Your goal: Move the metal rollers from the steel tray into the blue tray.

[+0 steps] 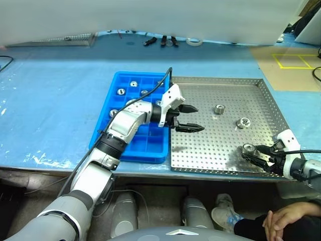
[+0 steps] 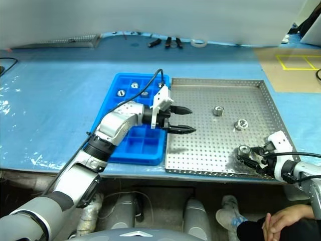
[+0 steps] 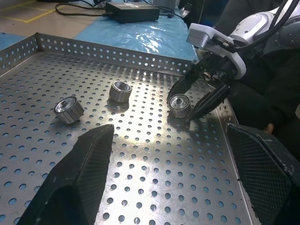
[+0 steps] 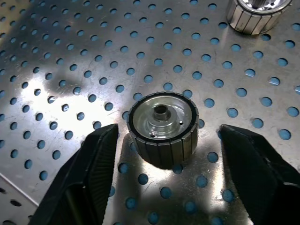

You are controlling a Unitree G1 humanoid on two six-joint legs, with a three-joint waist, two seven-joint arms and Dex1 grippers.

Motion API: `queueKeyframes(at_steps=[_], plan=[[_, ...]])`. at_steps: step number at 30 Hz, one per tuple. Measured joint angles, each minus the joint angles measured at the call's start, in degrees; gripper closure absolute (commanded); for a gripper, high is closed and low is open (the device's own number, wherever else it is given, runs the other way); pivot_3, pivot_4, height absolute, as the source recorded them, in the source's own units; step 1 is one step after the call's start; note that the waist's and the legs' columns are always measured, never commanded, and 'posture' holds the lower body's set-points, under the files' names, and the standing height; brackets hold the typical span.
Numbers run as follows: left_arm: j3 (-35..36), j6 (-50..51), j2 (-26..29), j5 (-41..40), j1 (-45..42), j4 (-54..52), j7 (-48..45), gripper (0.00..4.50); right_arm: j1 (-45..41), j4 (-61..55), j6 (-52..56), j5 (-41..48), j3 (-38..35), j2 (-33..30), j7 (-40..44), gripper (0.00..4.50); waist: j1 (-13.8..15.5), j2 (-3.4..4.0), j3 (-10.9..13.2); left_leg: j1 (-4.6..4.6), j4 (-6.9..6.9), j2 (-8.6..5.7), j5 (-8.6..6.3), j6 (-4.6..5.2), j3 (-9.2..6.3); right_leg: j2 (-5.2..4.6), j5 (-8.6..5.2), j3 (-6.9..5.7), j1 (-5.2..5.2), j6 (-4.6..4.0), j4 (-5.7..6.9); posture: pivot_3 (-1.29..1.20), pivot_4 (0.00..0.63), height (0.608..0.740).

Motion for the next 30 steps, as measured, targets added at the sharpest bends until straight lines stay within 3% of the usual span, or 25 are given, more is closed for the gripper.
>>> queueKeyframes(at_steps=[4,15,20,25,30], plan=[[0.0,0.0,0.0,0.0,0.0,0.0,0.0,0.45,-0.4,0.5,-0.5,-0.7,0.0,0.2,-0.7,2.93,0.0,0.00,0.0,0.00,-0.05,0.02,0.00,0.00,0.00,0.02,0.00,-0.01,-0.03,0.00,-0.02,-0.27,0.150,0.740],[0.2,-0.2,1.0,0.3,0.0,0.0,0.6,0.45,-0.4,0.1,-0.2,0.1,-0.1,0.7,0.1,2.93,0.0,0.00,0.0,0.00,-0.05,0.01,0.00,0.00,0.01,0.03,0.00,0.00,-0.03,0.00,-0.02,-0.25,0.150,0.740],[2.1,-0.2,5.6,0.4,1.9,-1.1,1.6,0.45,-2.0,-5.2,2.7,4.3,-0.3,0.7,1.3,2.93,-0.3,0.02,0.0,0.00,-0.08,0.04,0.01,-0.01,0.01,0.09,0.00,0.04,-0.10,0.00,0.00,-0.24,0.150,0.740],[4.1,-0.5,11.4,1.4,6.7,-2.5,2.8,0.45,-8.8,-12.4,6.0,8.2,0.8,0.7,0.6,2.93,0.0,0.03,0.0,0.00,-0.10,0.06,0.02,-0.03,0.01,0.09,0.00,0.02,-0.10,0.00,0.02,-0.15,0.150,0.740],[10.0,1.7,15.7,-1.7,12.8,-10.8,4.3,0.45,-23.1,-13.0,8.7,9.3,10.2,4.3,-0.3,2.93,0.5,0.02,0.0,-0.02,-0.15,0.08,0.09,-0.14,-0.02,0.09,0.00,-0.05,-0.15,-0.01,0.12,-0.01,0.150,0.740]])
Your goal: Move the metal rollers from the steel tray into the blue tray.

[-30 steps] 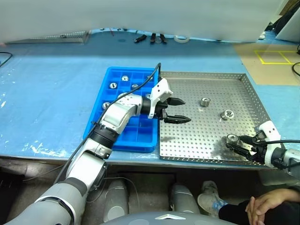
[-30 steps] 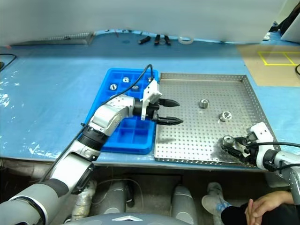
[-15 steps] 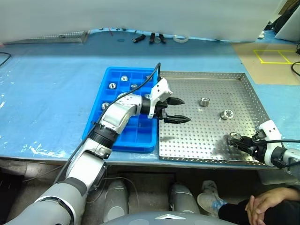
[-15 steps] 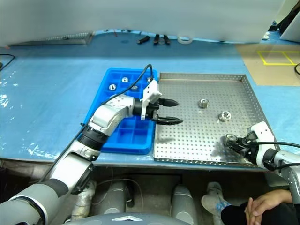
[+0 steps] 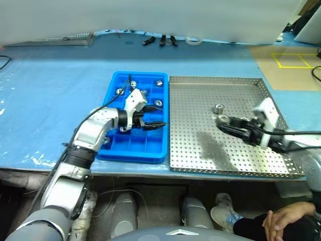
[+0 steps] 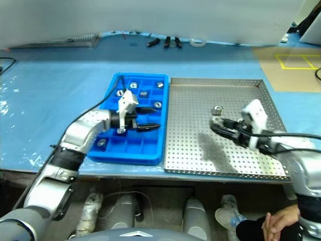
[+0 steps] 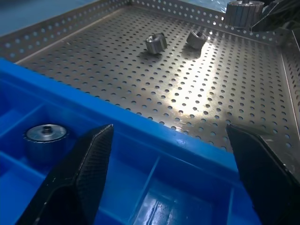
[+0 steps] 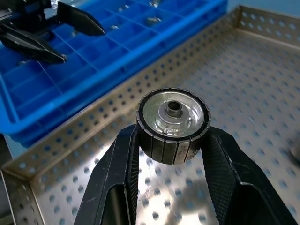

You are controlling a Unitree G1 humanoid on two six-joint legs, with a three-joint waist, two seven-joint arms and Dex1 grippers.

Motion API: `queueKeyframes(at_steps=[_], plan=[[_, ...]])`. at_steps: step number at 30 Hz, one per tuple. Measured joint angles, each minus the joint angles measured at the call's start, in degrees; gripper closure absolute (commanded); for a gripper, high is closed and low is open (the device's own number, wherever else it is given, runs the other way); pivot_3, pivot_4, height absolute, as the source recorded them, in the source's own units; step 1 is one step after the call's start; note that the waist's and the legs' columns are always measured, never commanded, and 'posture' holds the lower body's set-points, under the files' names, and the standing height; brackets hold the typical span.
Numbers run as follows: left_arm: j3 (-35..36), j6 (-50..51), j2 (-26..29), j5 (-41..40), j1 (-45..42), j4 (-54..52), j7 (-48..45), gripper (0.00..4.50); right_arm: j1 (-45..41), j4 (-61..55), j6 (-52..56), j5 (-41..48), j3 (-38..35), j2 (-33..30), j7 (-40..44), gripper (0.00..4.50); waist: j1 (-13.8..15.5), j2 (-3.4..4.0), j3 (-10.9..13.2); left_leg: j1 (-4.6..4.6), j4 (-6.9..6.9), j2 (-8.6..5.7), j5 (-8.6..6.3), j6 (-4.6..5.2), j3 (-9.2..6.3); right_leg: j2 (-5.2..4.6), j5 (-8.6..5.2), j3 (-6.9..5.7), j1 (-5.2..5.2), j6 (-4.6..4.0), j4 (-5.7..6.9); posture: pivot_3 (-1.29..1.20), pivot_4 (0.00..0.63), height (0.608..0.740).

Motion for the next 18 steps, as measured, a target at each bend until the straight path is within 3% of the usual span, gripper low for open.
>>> queueKeyframes(at_steps=[8,18], plan=[[5.5,5.4,3.4,-2.8,8.8,-13.3,6.7,0.45,-19.0,11.1,-3.3,-4.3,15.2,7.5,6.0,2.93,2.9,0.00,0.0,-0.16,-0.05,0.03,0.05,-0.09,-0.13,0.01,0.00,-0.17,-0.11,-0.01,0.01,0.21,0.150,0.740],[12.0,10.0,7.2,-5.5,21.7,-26.6,14.3,0.45,-27.1,25.8,-11.4,-12.5,23.7,15.8,11.1,2.93,6.7,-0.01,0.0,-0.26,-0.23,0.07,0.20,-0.35,-0.45,0.00,-0.07,-0.63,-0.06,-0.12,0.09,0.37,0.150,0.740]])
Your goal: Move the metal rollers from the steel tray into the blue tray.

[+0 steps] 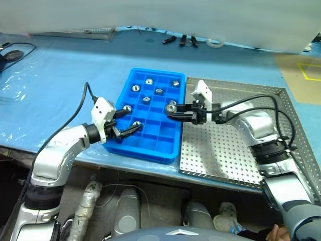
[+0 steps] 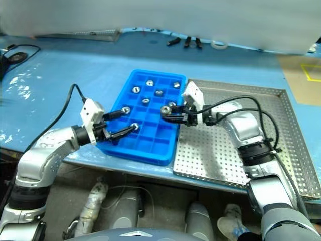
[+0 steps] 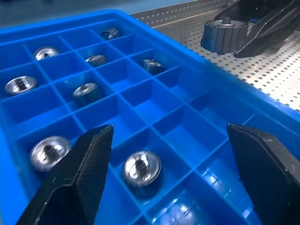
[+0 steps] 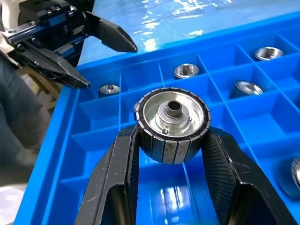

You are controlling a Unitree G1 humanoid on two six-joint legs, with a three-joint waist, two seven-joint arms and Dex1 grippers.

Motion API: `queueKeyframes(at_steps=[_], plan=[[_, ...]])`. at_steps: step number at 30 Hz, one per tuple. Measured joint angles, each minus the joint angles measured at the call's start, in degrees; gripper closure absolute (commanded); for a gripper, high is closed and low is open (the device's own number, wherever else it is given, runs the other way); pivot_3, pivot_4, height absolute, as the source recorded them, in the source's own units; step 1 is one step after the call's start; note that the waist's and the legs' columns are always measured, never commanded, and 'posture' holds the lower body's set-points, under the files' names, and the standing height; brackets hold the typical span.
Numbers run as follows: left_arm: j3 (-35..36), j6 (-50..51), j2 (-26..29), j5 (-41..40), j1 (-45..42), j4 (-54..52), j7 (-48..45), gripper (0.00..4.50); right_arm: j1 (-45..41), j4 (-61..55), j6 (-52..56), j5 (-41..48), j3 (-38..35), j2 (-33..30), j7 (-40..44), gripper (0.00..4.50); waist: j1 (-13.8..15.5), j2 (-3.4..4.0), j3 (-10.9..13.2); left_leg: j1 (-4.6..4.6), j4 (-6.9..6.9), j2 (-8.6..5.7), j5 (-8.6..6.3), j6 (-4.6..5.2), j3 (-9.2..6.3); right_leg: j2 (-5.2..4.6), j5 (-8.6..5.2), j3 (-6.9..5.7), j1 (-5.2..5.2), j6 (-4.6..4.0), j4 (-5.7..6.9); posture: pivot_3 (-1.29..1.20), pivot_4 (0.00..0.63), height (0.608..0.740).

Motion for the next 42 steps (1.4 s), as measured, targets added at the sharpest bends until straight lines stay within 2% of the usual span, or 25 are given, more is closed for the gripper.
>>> queueKeyframes(at_steps=[7,13,21,27,33,39,42], plan=[[0.1,0.4,-0.3,-0.8,1.2,-2.3,3.4,0.45,-6.7,17.0,-8.6,-9.6,2.2,7.4,-4.6,2.93,1.8,0.00,0.0,0.02,-0.10,0.00,0.12,-0.20,-0.11,0.01,0.00,-0.10,0.02,-0.01,0.09,0.38,0.150,0.740],[-0.5,0.7,-0.3,-1.7,1.1,-2.8,4.4,0.45,-6.5,19.2,-10.5,-12.6,3.5,8.2,-2.3,2.93,2.3,-0.01,0.0,-0.10,-0.11,0.00,0.16,-0.26,-0.19,0.08,0.00,-0.16,-0.06,0.00,0.05,0.36,0.150,0.740],[-2.0,0.6,-0.2,-1.8,-1.8,-1.4,3.7,0.45,-5.4,18.2,-11.1,-13.7,2.8,8.3,-3.6,0.23,2.4,-0.01,0.0,0.06,-0.10,-0.02,0.19,-0.30,-0.22,0.06,0.01,-0.14,0.11,0.00,0.13,0.28,0.150,0.740],[-4.5,0.4,-1.7,-2.5,-7.0,2.8,1.6,0.45,-3.9,10.8,-6.3,-12.1,-1.3,5.4,-5.0,0.23,2.1,-0.01,0.0,0.06,-0.08,-0.03,0.37,-0.57,-0.22,0.08,0.01,-0.09,0.06,0.01,0.23,0.16,0.150,0.740],[-9.9,-3.2,-5.7,-1.6,-15.0,11.7,-2.6,0.45,-0.3,-3.8,0.7,-9.1,-8.9,-4.4,-6.0,0.23,0.9,-0.04,0.0,0.09,-0.04,-0.05,0.39,-0.58,-0.19,0.10,0.02,0.00,0.09,0.03,0.22,0.00,0.150,0.740],[-15.0,-9.4,-11.6,1.0,-23.7,24.2,-8.2,0.45,9.3,-11.4,6.4,-7.9,-18.9,-13.8,-9.6,0.23,-1.7,-0.05,0.0,0.11,0.02,-0.05,0.38,-0.49,-0.09,0.10,0.03,0.18,0.09,0.03,0.20,-0.17,0.150,0.740],[-16.6,-12.1,-13.8,2.2,-26.6,29.0,-10.9,0.45,15.0,-13.3,8.1,-7.3,-24.1,-15.7,-11.8,0.23,-3.7,-0.05,0.0,0.15,0.07,-0.05,0.31,-0.37,-0.02,0.10,0.02,0.30,0.09,0.02,0.19,-0.24,0.150,0.740]])
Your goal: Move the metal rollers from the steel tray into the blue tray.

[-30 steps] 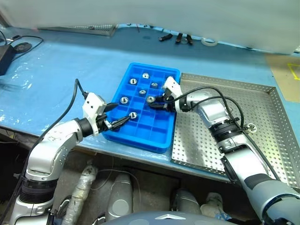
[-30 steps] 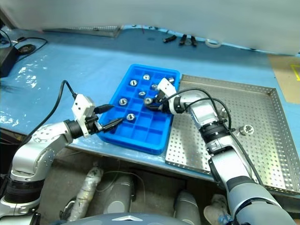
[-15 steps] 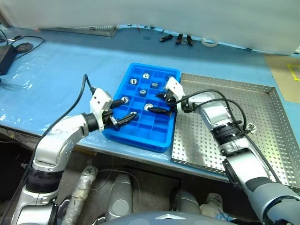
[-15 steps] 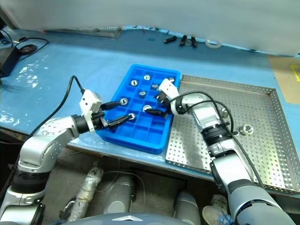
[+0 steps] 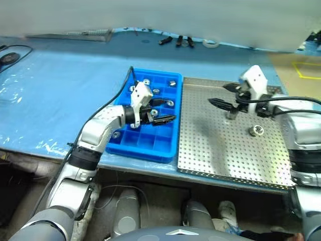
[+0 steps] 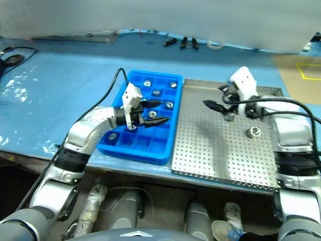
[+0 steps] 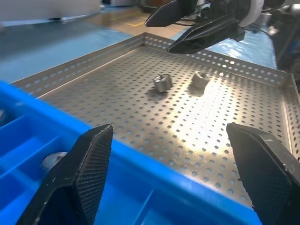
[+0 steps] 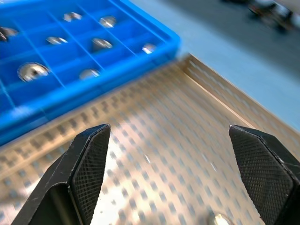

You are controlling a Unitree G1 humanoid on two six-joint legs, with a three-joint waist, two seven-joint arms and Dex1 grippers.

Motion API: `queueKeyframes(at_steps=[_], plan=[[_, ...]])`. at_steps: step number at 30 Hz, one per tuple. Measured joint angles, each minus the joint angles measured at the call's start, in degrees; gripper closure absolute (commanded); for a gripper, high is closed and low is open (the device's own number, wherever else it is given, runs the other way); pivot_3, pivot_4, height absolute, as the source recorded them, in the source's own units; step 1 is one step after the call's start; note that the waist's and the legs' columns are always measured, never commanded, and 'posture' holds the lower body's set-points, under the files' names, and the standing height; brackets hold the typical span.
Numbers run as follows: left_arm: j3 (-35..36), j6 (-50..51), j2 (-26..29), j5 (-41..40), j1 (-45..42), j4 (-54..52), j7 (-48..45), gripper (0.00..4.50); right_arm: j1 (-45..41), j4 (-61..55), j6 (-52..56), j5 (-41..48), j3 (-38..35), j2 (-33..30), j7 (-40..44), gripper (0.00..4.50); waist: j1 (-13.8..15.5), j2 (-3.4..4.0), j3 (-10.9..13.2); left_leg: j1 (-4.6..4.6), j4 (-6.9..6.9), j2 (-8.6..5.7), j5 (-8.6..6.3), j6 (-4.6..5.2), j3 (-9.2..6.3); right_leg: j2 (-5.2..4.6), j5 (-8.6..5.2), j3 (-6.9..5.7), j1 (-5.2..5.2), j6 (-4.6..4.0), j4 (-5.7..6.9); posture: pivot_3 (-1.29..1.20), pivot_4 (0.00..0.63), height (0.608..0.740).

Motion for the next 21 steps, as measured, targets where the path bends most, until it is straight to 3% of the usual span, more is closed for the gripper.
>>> queueKeyframes(at_steps=[8,14,21], plan=[[-2.1,-4.4,-4.6,1.9,-4.6,8.2,-5.3,0.45,11.0,-2.2,1.9,0.5,-7.4,4.0,-10.9,0.10,-4.4,0.04,0.0,0.16,0.26,-0.03,-0.31,0.51,0.34,-0.02,0.01,0.34,-0.04,-0.01,0.04,-0.29,0.150,0.740],[-2.1,-4.9,-4.8,2.8,-4.7,8.8,-6.5,0.45,12.2,1.1,0.9,-2.0,-6.9,5.6,-17.1,0.10,-4.8,0.05,0.0,0.17,0.34,-0.02,-0.34,0.57,0.37,-0.03,0.04,0.38,0.00,-0.07,0.04,-0.27,0.150,0.740],[-1.9,-4.4,-3.8,2.9,-3.6,8.1,-6.3,0.45,10.6,10.5,-3.5,-3.5,-3.9,7.4,-19.0,0.10,-4.6,0.05,0.0,0.13,0.36,-0.04,-0.37,0.71,0.42,-0.05,0.04,0.41,0.00,-0.07,-0.01,-0.23,0.150,0.740]])
